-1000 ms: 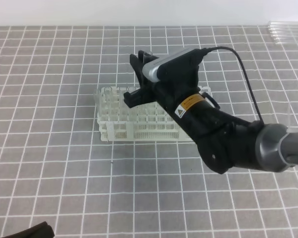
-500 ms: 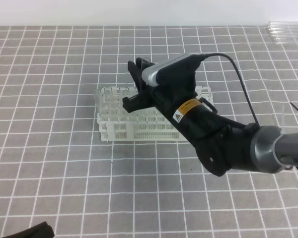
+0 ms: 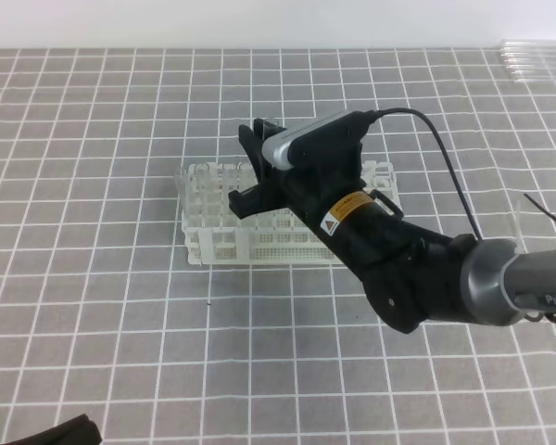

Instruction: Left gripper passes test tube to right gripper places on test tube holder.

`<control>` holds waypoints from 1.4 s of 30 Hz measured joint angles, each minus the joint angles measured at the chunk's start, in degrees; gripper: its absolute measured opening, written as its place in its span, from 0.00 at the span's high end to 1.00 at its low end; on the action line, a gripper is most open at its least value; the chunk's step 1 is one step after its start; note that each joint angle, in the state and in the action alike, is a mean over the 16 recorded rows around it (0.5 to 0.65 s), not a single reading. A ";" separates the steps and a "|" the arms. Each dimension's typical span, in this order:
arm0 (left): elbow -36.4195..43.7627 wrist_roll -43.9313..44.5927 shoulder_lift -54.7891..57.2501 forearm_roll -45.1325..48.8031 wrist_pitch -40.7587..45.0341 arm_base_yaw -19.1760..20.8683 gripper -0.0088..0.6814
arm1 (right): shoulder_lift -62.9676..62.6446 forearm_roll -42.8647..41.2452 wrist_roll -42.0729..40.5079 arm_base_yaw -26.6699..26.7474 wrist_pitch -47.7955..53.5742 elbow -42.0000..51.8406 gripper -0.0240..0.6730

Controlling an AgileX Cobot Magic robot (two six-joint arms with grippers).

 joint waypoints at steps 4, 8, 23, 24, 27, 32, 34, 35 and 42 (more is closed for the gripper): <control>0.05 -0.01 0.03 0.01 -0.05 0.00 0.99 | 0.34 -0.06 0.00 0.00 0.00 0.00 0.84; 0.14 -0.02 0.08 0.03 -0.15 0.01 0.99 | 0.50 -0.19 0.02 0.00 0.00 0.00 0.84; 0.00 -0.01 -0.03 0.00 -0.10 0.00 0.99 | 0.16 -0.55 1.24 0.00 1.77 0.00 0.65; 0.00 -0.01 -0.03 0.00 -0.10 0.00 0.99 | -0.01 -0.52 1.28 0.00 2.17 0.00 0.63; 0.00 -0.01 -0.03 0.00 -0.10 0.00 0.99 | -0.97 -0.45 1.22 0.00 3.86 0.00 0.58; 0.10 -0.02 0.03 0.02 -0.15 0.00 0.99 | -5.08 -0.56 1.04 0.00 10.46 0.00 0.56; 0.14 -0.03 0.09 0.03 -0.20 0.01 0.99 | -7.75 -0.91 0.97 0.00 14.51 0.00 0.58; 0.14 -0.03 0.09 0.03 -0.20 0.01 0.99 | -9.30 -1.18 0.89 0.00 16.73 0.01 0.60; 0.05 -0.01 0.04 0.01 -0.10 0.00 0.99 | -24.07 -3.44 -0.38 0.00 32.94 1.61 0.77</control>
